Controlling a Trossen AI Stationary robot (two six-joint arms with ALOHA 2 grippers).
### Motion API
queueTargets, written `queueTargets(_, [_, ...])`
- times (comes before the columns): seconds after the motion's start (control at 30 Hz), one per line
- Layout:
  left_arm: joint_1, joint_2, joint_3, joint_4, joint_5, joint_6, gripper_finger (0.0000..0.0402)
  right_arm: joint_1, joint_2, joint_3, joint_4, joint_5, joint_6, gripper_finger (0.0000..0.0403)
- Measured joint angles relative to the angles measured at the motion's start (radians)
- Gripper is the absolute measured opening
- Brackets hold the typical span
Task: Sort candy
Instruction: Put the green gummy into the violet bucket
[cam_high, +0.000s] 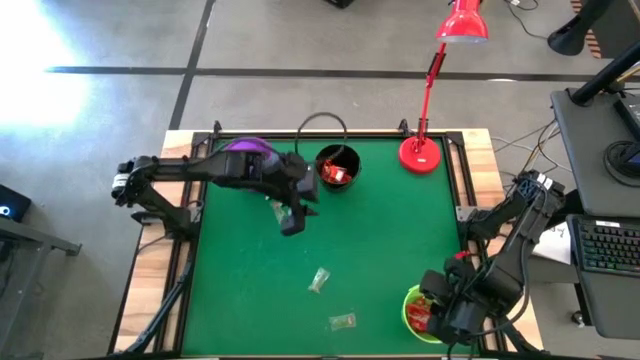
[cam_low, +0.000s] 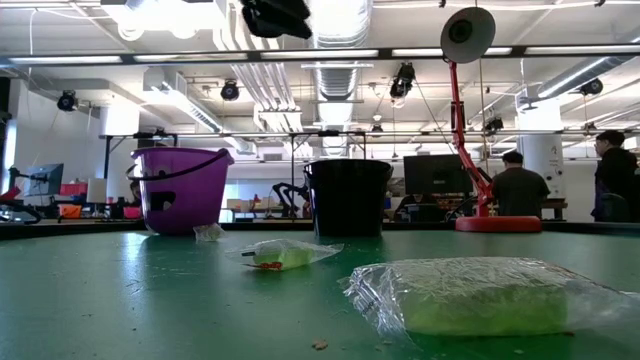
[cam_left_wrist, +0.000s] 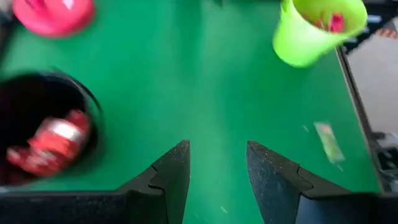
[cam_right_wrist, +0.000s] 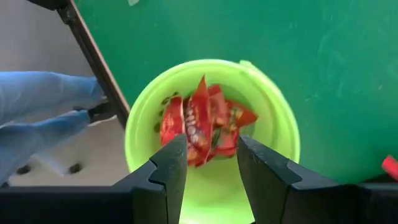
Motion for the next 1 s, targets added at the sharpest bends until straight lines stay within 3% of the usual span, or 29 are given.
queueTargets(0.2, [-0.077, 0.0, -0.022, -0.094, -0.104, -0.159, 0.0139, -0.002, 0.0, 0.0, -0.095, 0.06, -0.029, 0.0131])
queueTargets(0.4, [-0.104, 0.006, -0.053, -0.107, -0.153, -0.54, 0.0139, -0.012, 0.0, 0.0, -0.286, 0.137, 0.132, 0.0132])
queueTargets(0.67, [-0.19, 0.042, -0.126, -0.064, -0.154, -0.733, 0.0139, -0.053, -0.007, -0.001, -0.316, 0.147, 0.201, 0.0129])
queueTargets(0.8, [-0.236, 0.105, -0.16, -0.025, -0.156, -0.843, 0.0139, -0.069, -0.007, -0.001, -0.316, 0.166, 0.2, 0.0127])
queueTargets(1.0, [-0.274, 0.225, -0.163, 0.003, -0.158, -0.881, 0.0139, -0.075, -0.007, -0.001, -0.315, 0.173, 0.201, 0.013])
